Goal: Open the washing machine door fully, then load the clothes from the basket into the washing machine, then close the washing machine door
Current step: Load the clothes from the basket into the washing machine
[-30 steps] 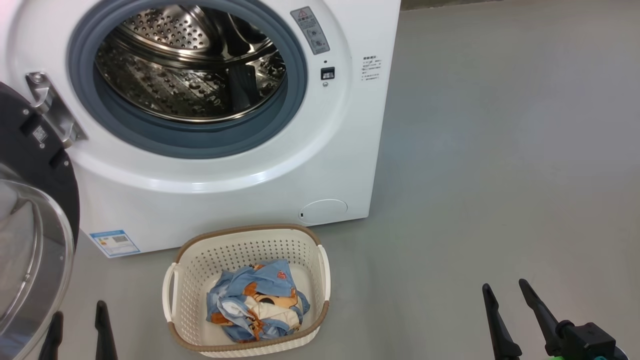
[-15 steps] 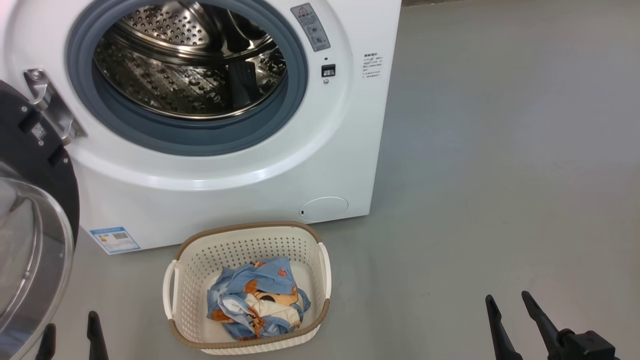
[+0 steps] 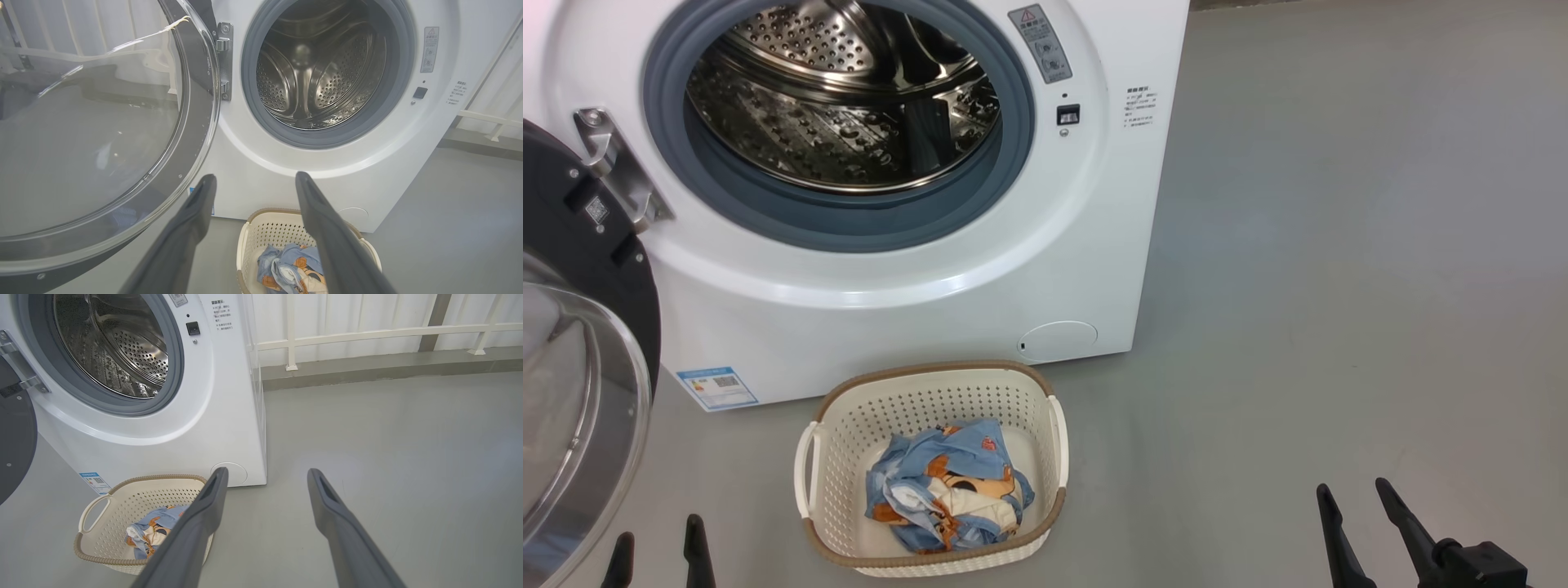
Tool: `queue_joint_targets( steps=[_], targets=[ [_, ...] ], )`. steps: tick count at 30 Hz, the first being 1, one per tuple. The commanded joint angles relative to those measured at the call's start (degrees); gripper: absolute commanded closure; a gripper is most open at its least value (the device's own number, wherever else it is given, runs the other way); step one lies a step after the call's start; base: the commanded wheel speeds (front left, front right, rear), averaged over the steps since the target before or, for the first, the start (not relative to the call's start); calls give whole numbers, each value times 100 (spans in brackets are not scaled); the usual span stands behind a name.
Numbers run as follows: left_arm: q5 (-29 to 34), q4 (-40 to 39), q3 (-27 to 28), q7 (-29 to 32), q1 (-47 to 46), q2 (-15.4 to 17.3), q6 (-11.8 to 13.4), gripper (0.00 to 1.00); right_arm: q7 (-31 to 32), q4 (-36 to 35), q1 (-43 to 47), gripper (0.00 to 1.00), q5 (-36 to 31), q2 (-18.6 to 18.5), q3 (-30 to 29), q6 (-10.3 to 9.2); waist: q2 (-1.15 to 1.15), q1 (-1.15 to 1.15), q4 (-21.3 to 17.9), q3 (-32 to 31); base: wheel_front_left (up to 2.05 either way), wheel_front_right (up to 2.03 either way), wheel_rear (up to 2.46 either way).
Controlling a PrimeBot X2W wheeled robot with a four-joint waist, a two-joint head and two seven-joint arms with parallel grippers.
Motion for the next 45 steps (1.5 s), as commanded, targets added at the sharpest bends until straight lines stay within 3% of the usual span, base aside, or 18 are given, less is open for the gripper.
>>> queue_joint_targets(
  steps=[1, 34, 45],
  targets=[
    [-9, -155, 166, -37, -75, 108, -12, 0, -69, -123, -41, 0, -97, -55, 146, 9, 0, 0, -6, 2, 0, 0, 0],
    [10, -193, 125, -37, -100, 346, -13, 0, -69, -114, -154, 0, -27, -54, 257, 9, 0, 0, -55, 171, 1, -1, 0],
    [-3, -186, 112, -37, -115, 385, -13, 0, -69, -126, -185, 0, -14, -54, 256, 9, 0, 0, -66, 245, 79, -79, 0]
  ],
)
